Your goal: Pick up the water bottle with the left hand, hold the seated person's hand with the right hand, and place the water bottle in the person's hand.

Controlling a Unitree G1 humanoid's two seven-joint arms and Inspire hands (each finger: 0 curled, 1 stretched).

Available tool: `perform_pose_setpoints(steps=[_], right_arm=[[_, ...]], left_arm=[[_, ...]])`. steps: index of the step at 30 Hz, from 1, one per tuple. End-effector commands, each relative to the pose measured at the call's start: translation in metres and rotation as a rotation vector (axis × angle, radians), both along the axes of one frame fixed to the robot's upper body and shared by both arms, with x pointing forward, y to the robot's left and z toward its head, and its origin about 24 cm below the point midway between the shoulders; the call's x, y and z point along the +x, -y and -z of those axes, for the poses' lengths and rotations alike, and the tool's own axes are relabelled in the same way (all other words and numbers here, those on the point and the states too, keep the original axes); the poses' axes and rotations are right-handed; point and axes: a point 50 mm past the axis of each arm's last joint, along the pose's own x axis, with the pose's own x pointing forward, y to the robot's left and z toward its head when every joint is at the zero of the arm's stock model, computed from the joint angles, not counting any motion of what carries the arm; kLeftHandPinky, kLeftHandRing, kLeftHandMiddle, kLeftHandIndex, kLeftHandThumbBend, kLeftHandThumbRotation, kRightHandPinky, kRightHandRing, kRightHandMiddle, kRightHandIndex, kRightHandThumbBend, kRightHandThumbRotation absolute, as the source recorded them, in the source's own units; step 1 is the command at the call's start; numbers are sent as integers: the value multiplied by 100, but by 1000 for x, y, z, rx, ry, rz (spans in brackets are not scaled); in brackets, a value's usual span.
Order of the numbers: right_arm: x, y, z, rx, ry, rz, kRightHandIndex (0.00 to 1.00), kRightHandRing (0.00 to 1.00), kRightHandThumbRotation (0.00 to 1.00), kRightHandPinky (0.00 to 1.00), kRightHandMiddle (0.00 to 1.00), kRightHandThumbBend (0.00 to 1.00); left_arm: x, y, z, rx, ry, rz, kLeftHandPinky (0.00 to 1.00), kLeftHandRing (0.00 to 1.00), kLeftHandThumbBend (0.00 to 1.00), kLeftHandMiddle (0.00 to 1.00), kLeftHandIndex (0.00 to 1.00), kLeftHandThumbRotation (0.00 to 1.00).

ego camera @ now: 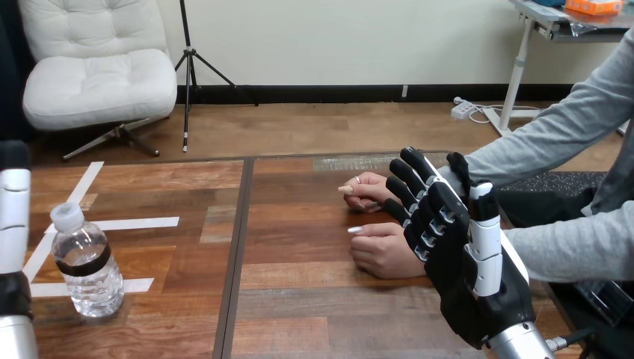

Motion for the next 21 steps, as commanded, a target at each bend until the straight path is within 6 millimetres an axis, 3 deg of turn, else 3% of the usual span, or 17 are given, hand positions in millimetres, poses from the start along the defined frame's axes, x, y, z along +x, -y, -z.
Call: perform_pose_setpoints(steps=[1,21], right_arm=[[9,-4,-22,14,110,-22,97,100,100,100,98,80],[9,-5,-22,14,107,-22,97,99,100,100,98,80]], left_arm=[[14,3,-13,54,26,41,100,100,100,100,100,11],[18,3,-5,67,-67,67,100,100,100,100,100,0]])
